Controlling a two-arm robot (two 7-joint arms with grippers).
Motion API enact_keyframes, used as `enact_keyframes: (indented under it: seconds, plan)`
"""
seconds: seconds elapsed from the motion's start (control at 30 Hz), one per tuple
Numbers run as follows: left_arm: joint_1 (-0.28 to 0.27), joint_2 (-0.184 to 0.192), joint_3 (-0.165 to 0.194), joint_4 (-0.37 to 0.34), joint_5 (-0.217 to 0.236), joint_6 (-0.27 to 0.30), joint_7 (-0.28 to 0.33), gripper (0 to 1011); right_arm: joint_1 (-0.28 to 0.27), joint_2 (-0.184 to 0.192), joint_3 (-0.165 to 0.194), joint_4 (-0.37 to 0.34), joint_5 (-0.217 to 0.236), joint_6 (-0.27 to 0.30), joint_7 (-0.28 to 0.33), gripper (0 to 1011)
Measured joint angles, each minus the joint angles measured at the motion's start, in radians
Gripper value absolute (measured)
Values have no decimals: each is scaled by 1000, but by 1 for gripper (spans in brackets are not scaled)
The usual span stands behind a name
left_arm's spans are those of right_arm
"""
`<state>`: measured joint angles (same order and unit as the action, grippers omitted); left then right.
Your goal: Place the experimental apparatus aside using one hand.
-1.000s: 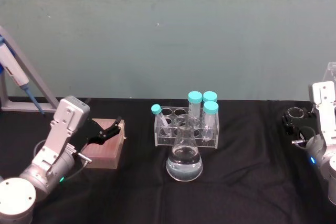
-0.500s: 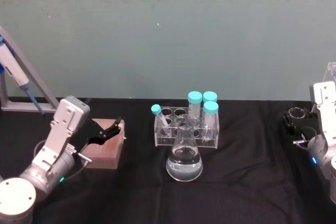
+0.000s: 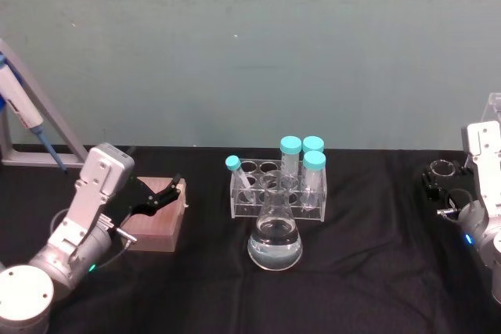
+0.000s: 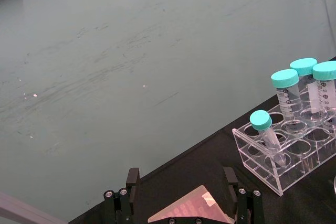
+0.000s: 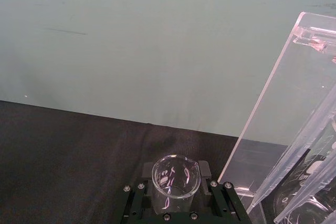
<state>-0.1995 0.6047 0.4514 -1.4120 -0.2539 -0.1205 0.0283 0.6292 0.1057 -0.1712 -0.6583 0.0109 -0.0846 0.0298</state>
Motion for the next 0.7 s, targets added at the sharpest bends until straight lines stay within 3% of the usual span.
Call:
enact_keyframes:
  seconds: [0.33, 0.7]
  plan:
    - [0, 0, 0, 0, 0, 0, 0, 1000, -1, 0, -1, -1, 1, 1, -2, 513]
    - [0, 0, 0, 0, 0, 0, 0, 1000, -1, 0, -1, -1, 2, 1, -3, 852]
